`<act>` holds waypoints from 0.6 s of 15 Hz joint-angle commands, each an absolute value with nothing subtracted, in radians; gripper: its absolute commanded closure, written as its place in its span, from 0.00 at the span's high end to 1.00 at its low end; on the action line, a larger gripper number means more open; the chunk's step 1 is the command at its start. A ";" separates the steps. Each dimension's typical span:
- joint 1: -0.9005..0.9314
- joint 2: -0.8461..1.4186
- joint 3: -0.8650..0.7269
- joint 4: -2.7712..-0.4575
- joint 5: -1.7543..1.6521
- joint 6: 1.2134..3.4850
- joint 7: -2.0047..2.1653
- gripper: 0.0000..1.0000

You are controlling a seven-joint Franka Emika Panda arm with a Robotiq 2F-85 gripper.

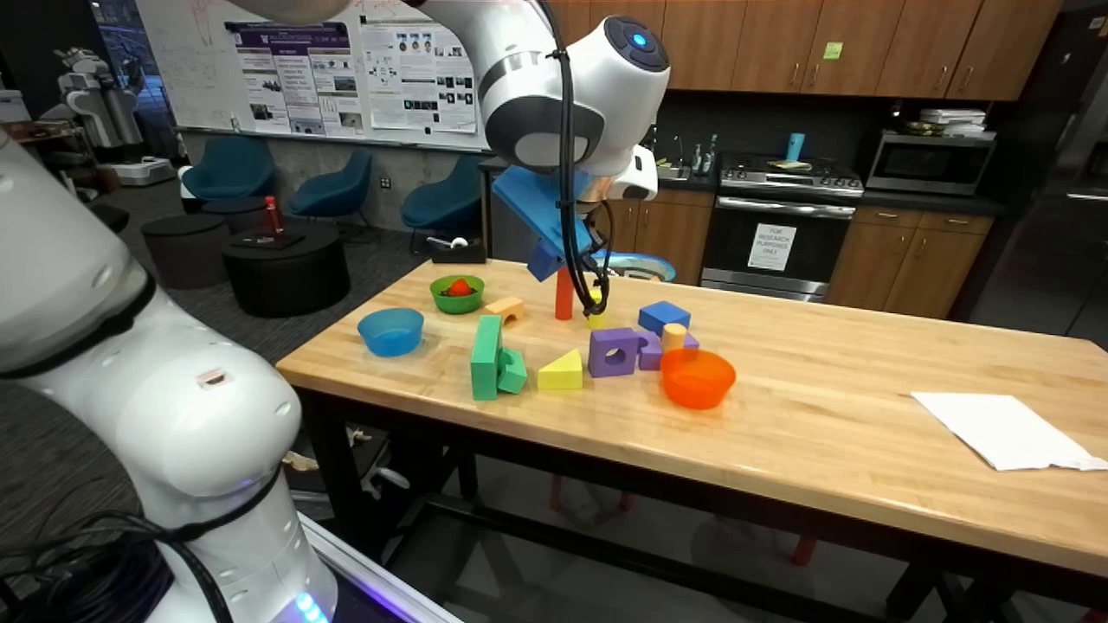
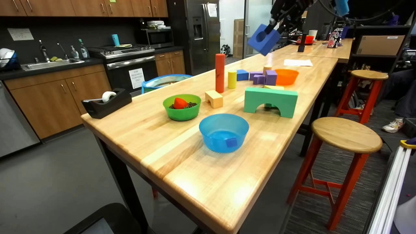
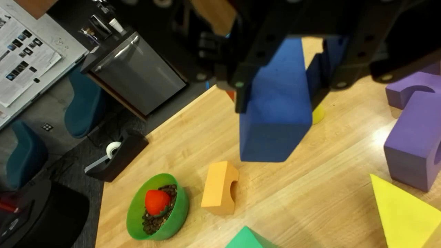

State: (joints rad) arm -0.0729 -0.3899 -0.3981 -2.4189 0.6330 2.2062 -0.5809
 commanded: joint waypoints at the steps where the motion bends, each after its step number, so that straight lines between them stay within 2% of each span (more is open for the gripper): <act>1: -0.087 -0.354 -0.373 -2.398 0.664 2.245 -0.548 0.15; 9: -0.078 -0.290 -0.345 -2.366 0.752 2.228 -0.502 0.15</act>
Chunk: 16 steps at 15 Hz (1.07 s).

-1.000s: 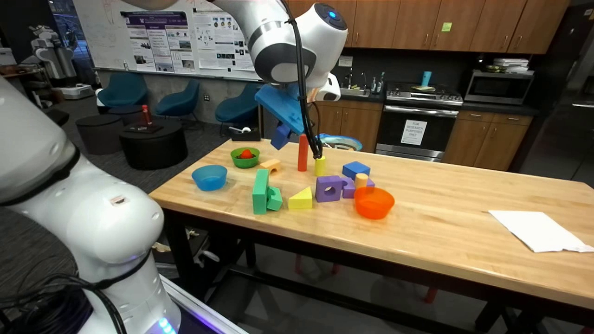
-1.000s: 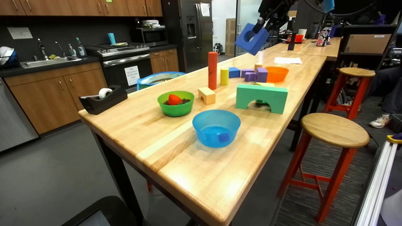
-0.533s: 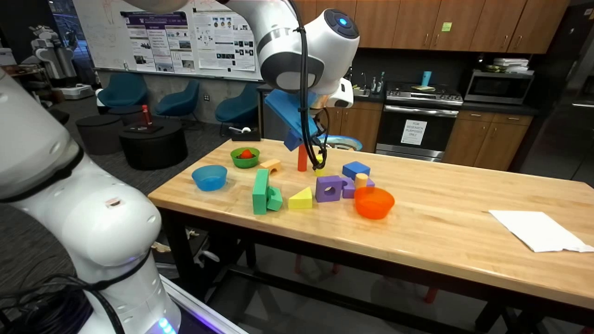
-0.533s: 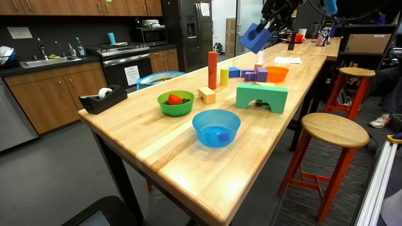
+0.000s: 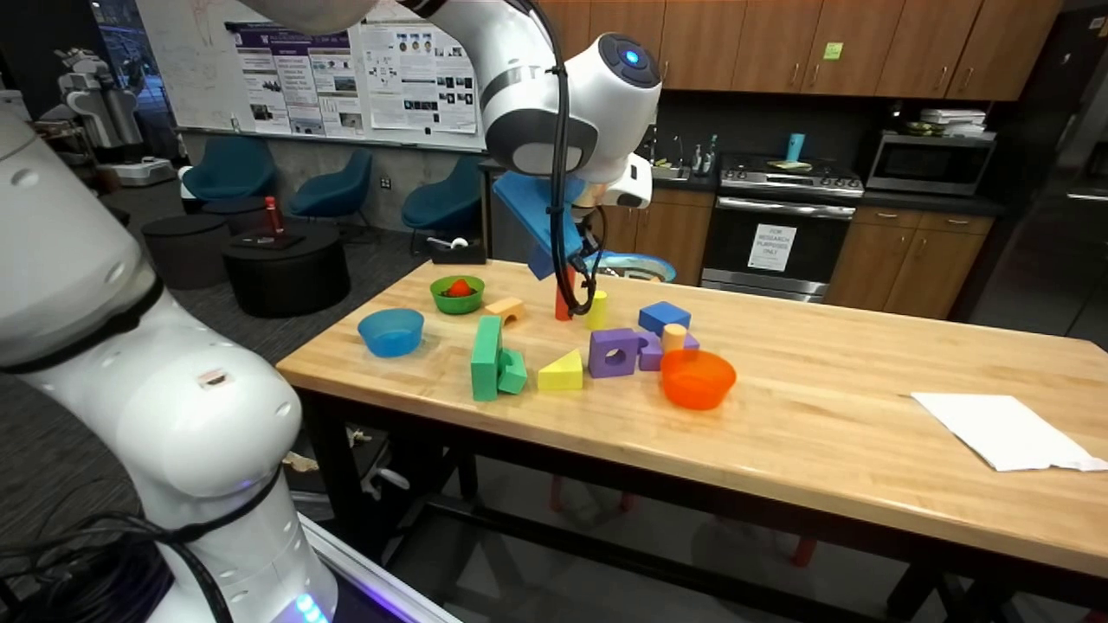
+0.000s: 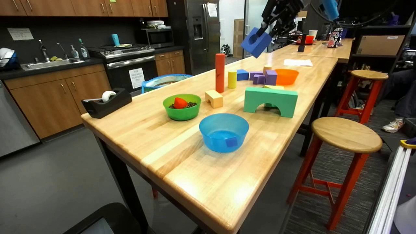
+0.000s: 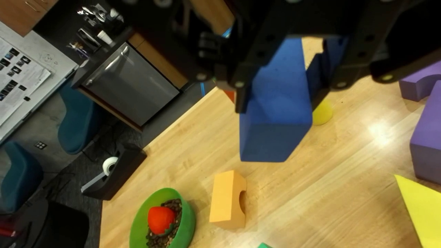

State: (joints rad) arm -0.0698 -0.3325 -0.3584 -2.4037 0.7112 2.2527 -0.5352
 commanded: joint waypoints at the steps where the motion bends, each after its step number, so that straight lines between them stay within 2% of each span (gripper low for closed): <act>1: -0.082 -0.281 -0.343 -2.362 0.766 2.225 -0.490 0.15; 8: -0.123 -0.224 -0.334 -2.333 0.815 2.182 -0.406 0.15; 9: -0.130 -0.217 -0.331 -2.330 0.809 2.178 -0.386 0.47; 10: -0.134 -0.212 -0.326 -2.329 0.804 2.181 -0.371 0.66; 16: -0.147 -0.216 -0.299 -2.327 0.802 2.204 -0.322 0.99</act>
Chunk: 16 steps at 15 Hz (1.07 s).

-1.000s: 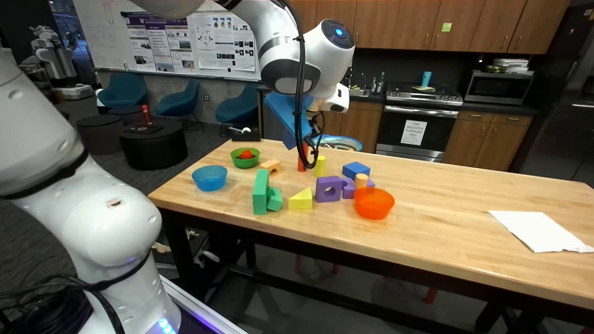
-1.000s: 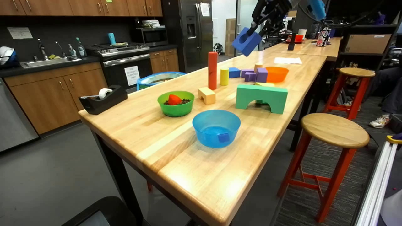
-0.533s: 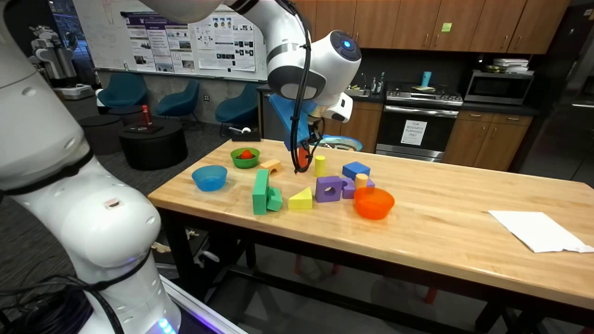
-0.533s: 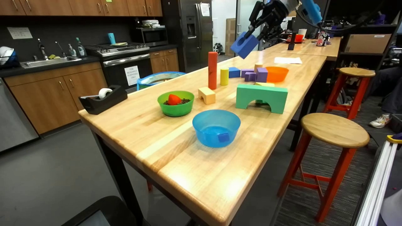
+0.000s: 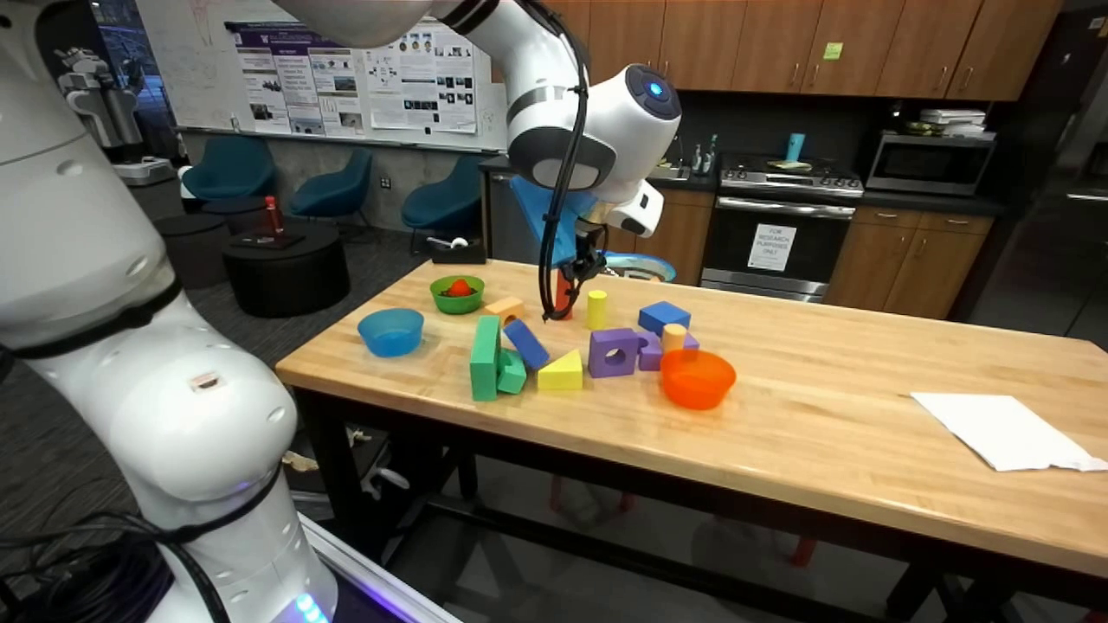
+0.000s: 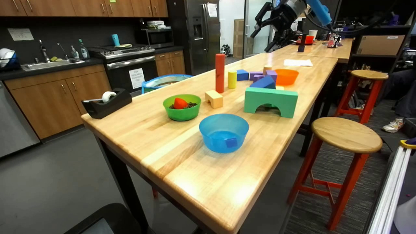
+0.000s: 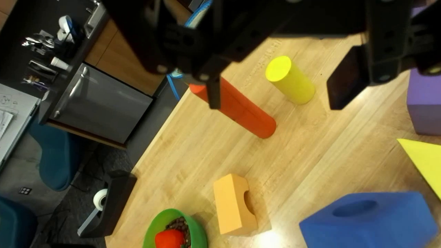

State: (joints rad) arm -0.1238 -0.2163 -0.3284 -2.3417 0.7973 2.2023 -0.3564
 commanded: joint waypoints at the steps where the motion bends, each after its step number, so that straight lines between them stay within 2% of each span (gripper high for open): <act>1: -0.147 -0.222 -0.293 -2.330 0.800 2.210 -0.317 1.00; 9: -0.149 -0.249 -0.228 -2.359 0.618 2.312 -0.234 1.00; 10: -0.149 -0.250 -0.222 -2.363 0.578 2.319 -0.220 0.97; 11: -0.148 -0.250 -0.220 -2.363 0.544 2.317 -0.207 0.73; 13: -0.147 -0.251 -0.219 -2.363 0.482 2.312 -0.181 0.71; 15: -0.147 -0.249 -0.219 -2.359 0.436 2.313 -0.157 0.59; 16: -0.148 -0.247 -0.220 -2.356 0.416 2.315 -0.146 0.49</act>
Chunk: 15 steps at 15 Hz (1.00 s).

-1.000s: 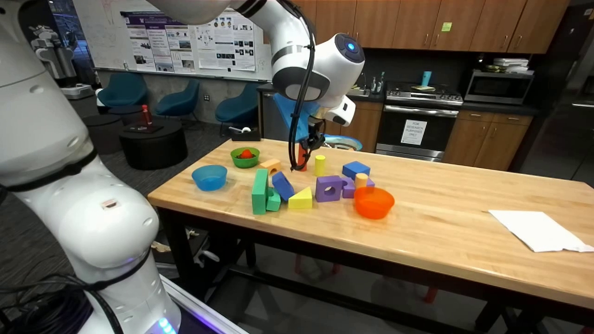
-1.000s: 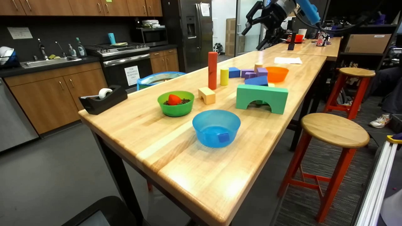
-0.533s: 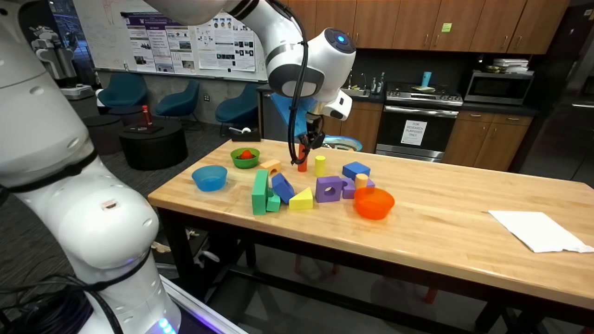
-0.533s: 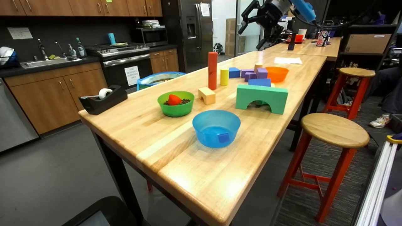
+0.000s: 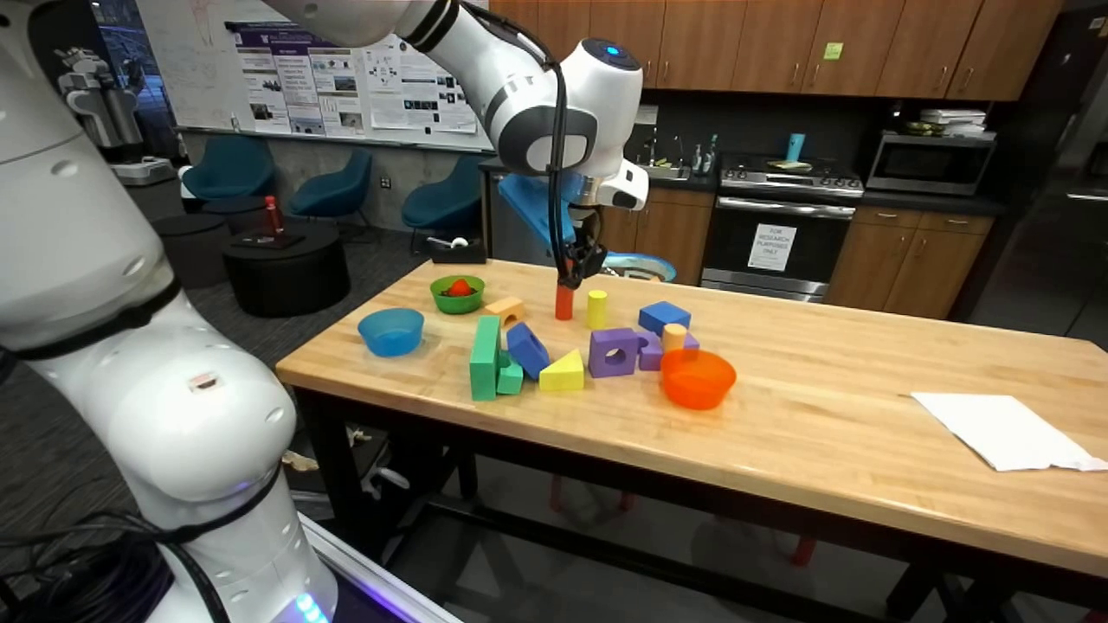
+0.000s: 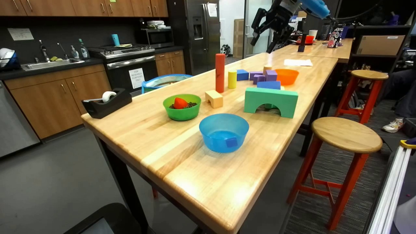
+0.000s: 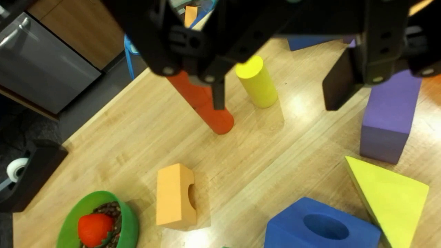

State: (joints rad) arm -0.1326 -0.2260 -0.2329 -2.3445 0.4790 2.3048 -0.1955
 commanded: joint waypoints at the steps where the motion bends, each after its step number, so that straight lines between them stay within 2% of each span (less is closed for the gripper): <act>1: -0.149 -0.245 -0.218 -2.355 0.396 2.324 -0.130 0.42; 2: -0.153 -0.241 -0.215 -2.352 0.370 2.330 -0.106 0.34; 3: -0.156 -0.239 -0.212 -2.351 0.341 2.341 -0.082 0.76; 4: -0.161 -0.233 -0.207 -2.347 0.306 2.353 -0.044 0.71; 5: -0.164 -0.230 -0.204 -2.345 0.276 2.357 -0.014 0.71; 10: -0.192 -0.219 -0.182 -2.344 0.084 2.336 0.118 0.98; 15: -0.206 -0.167 -0.187 -2.316 0.009 2.295 0.191 1.00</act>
State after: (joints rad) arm -0.1847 -0.2015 -0.1992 -2.3442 0.0457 2.3297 0.1449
